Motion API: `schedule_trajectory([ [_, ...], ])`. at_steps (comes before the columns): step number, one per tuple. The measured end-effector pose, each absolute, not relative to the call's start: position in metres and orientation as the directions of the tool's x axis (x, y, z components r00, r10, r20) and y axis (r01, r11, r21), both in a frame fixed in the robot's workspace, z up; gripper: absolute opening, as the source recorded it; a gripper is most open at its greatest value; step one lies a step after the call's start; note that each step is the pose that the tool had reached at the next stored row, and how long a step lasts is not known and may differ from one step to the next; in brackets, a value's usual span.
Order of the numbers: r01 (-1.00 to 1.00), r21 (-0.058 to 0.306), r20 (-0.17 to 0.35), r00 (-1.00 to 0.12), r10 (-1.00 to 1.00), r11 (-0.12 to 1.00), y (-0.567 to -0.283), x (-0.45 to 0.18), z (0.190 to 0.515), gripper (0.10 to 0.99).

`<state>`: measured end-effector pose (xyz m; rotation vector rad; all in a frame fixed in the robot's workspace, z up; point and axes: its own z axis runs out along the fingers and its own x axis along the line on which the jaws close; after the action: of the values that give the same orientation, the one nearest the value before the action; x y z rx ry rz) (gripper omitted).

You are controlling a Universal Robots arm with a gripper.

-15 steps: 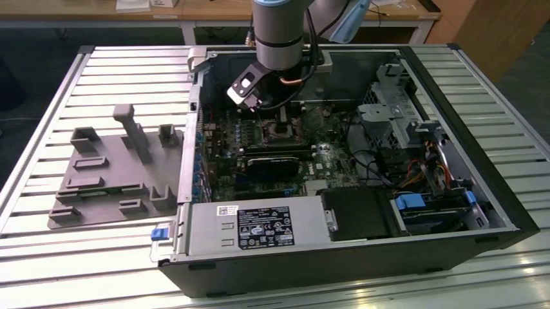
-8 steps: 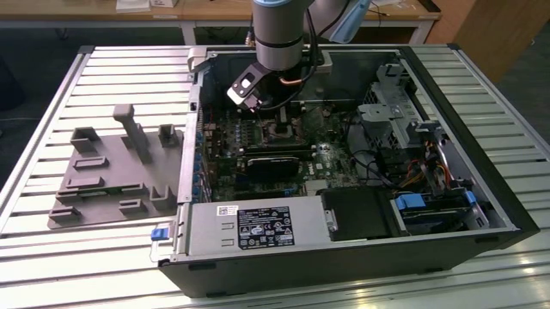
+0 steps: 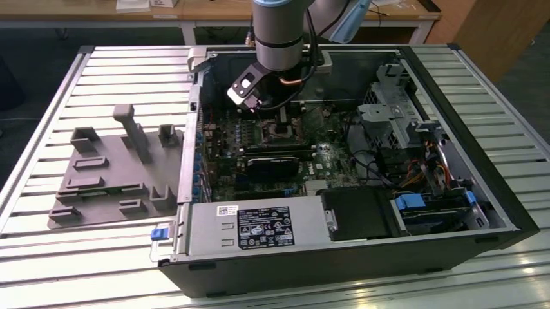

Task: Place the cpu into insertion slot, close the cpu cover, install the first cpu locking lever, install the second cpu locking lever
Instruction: 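Place the cpu into insertion slot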

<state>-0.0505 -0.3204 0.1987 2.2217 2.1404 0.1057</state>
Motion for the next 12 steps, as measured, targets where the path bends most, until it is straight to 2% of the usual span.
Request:
schedule_trajectory([
  [12,0.996,0.087,0.011,0.037,0.999,-0.038,-0.320,-0.051,0.218,0.102],
])
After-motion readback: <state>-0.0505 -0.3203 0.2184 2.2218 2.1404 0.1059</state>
